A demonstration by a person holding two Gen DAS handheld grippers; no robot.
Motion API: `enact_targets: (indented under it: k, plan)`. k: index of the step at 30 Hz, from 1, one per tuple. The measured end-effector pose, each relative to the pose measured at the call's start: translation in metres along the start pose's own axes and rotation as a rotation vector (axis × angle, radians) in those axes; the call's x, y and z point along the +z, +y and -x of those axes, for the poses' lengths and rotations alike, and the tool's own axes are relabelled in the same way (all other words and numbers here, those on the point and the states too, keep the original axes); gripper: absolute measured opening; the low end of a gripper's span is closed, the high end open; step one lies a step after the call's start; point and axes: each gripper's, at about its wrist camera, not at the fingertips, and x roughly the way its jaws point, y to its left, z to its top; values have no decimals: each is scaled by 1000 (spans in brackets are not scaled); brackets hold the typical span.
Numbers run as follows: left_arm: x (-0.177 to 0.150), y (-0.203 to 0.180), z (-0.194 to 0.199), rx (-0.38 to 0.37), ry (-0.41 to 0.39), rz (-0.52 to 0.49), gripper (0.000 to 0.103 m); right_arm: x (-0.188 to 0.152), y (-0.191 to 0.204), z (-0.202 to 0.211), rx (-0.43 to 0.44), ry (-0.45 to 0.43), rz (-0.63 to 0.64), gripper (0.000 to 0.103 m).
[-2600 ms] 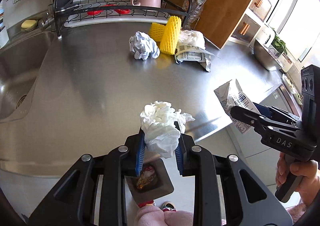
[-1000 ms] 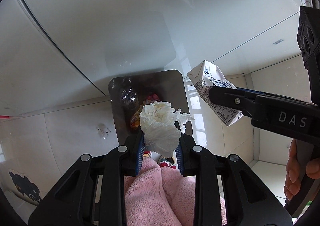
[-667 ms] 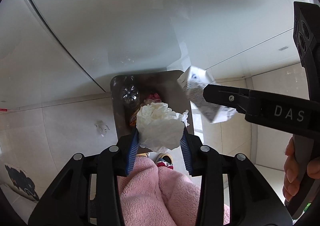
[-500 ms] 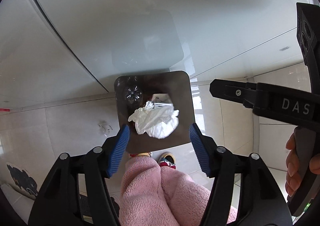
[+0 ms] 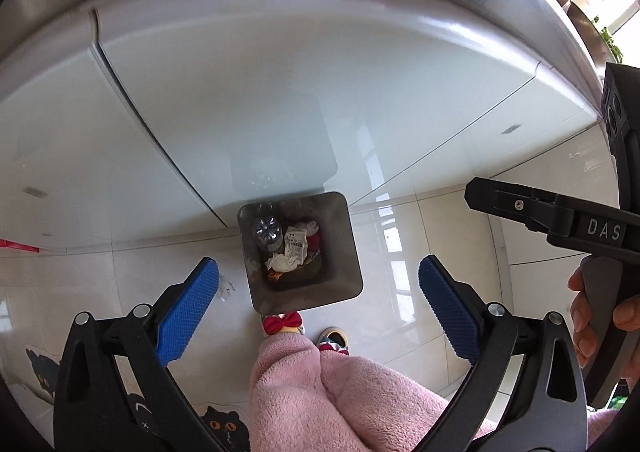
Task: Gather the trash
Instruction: 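Raise both open grippers back toward the remaining counter trash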
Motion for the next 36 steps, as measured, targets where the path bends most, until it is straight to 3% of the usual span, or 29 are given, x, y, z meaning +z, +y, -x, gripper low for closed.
enact_targets:
  k: [9,13,17,26,36]
  plan:
    - [39,-21,92,-15,-152,-32,95,15,-8,97,-42,-152,27,100]
    - [62,-23,122,8,-213,-42,95,34,-8,143,-26,-265,16,100]
    - [93,-25,142,53,-266,-73,95,63,1,177,-70,-368,64,100]
    - [173,-10,149,69,-311,-81,95,134,7,183,-68,-430,52,100]
    - [266,-3,108,35,-274,-38,95,205,23,133,-175,-417,136,100]
